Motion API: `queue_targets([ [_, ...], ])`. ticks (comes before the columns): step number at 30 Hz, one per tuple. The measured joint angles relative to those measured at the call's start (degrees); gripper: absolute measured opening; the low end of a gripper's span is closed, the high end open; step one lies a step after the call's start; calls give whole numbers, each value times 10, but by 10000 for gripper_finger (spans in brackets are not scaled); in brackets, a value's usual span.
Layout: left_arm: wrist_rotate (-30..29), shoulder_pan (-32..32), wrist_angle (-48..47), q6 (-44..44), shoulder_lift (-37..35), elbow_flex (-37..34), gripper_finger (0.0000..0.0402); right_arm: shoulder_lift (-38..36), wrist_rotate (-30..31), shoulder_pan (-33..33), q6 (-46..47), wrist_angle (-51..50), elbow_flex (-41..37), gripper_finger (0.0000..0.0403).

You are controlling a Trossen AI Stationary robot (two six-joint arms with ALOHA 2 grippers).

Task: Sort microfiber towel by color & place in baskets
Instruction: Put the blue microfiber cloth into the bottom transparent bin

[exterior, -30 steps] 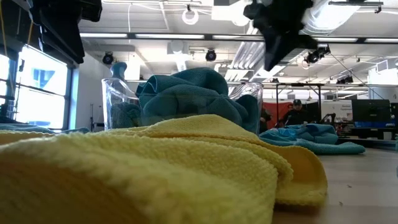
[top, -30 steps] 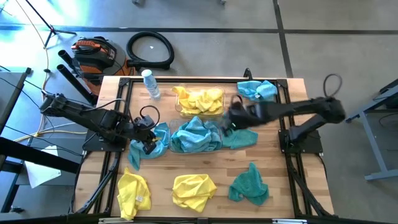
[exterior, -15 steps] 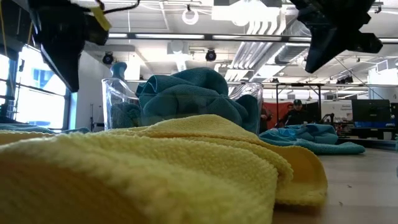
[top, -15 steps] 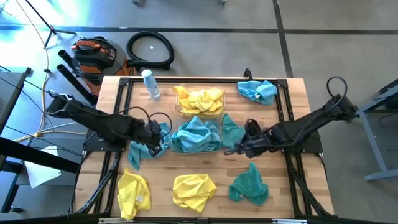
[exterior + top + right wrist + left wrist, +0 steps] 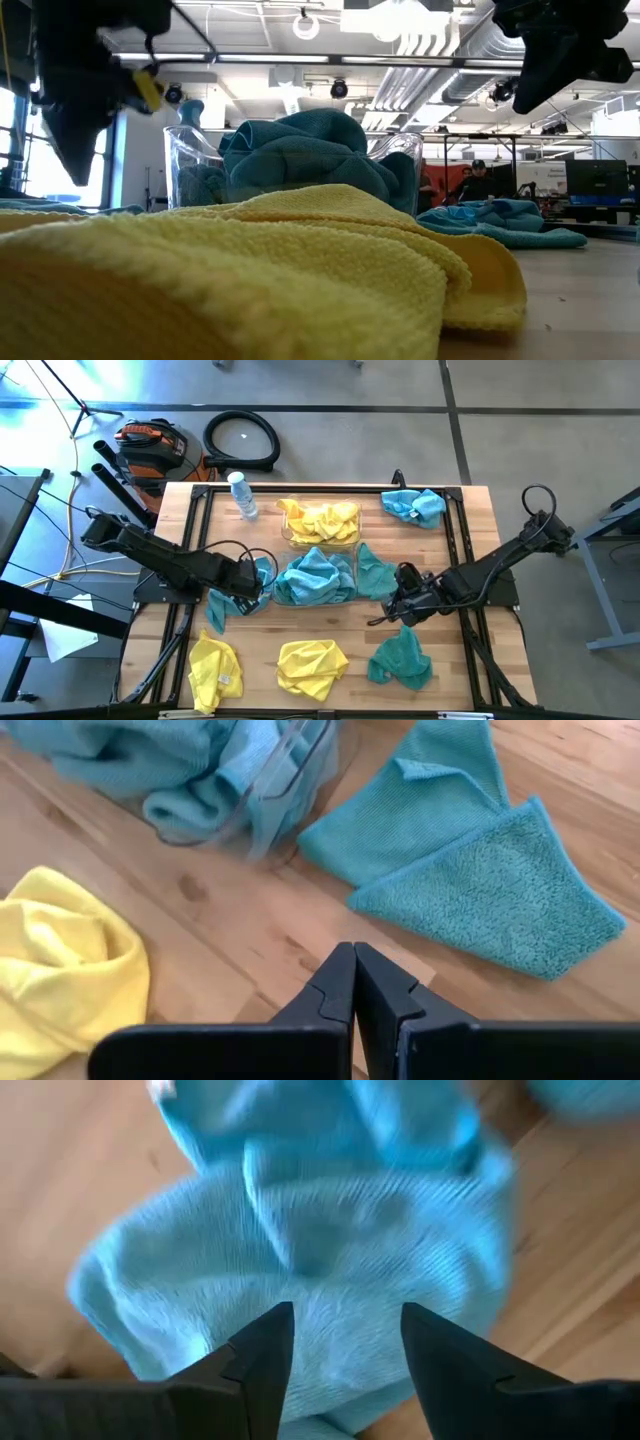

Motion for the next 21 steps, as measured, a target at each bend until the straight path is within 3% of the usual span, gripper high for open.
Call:
queue_targets([
  [8, 35, -13, 136, -54, 0, -120, 182, 0, -1, 16, -11, -8, 0, 0],
  [13, 37, -13, 151, -87, -2, -140, 168, 0, -1, 18, -16, -9, 0, 0],
  [21, 48, -13, 112, -125, -3, -105, 14, 0, 6, 18, -33, -11, 0, 0],
])
